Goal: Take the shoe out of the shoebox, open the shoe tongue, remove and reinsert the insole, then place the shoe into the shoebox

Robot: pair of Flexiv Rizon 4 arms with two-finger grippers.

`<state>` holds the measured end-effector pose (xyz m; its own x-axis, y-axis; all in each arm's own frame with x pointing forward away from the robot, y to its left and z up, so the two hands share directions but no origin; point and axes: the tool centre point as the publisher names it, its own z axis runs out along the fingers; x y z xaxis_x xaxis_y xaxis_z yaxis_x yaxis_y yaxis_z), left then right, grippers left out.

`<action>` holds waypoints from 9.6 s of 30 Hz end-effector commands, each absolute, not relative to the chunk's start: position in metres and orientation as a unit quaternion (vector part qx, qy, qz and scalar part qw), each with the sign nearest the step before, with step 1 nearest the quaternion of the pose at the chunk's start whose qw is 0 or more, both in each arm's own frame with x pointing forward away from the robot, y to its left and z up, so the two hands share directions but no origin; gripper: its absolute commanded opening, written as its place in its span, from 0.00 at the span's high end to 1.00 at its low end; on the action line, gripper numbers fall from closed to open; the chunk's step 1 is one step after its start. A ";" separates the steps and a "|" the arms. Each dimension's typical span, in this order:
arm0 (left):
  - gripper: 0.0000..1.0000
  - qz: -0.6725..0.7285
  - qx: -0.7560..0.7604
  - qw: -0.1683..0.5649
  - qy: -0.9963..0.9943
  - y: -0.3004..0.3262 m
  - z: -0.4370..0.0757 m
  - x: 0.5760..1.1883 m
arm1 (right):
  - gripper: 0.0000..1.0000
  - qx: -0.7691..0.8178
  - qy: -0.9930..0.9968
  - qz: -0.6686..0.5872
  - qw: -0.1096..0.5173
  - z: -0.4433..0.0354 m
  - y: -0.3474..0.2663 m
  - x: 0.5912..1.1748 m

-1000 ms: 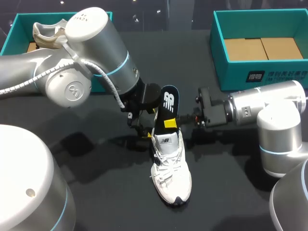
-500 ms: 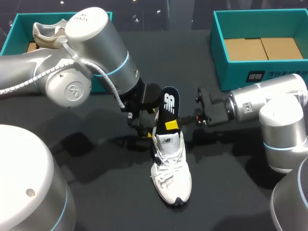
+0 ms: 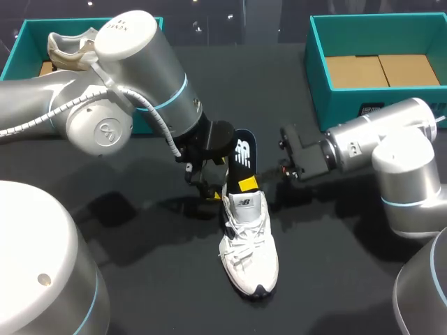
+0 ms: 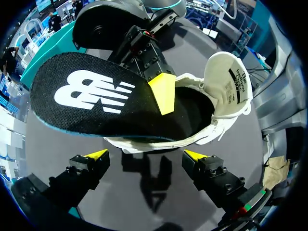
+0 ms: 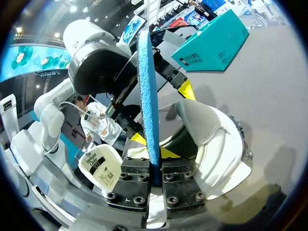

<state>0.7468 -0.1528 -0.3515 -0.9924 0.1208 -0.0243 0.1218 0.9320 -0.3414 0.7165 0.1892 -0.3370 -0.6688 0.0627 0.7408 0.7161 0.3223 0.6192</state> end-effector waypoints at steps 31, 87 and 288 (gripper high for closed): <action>0.00 -0.173 0.062 0.002 0.983 -0.154 -0.352 0.747 | 0.79 -0.239 -0.758 -0.554 0.246 -0.312 0.190 0.742; 0.00 -0.173 0.062 0.002 0.983 -0.154 -0.352 0.747 | 0.67 -0.281 -0.754 -0.516 0.295 -0.326 0.194 0.729; 0.00 -0.138 0.310 -0.041 0.940 0.012 -0.226 0.860 | 1.00 -0.716 -0.697 -0.009 0.038 -0.206 0.144 0.727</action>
<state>0.8597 0.0121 -0.2264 -0.8053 0.5927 -0.0114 0.5705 0.7696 -0.2866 0.7255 0.1418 -0.2057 0.0278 0.9954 0.0922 0.9989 -0.0241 -0.0404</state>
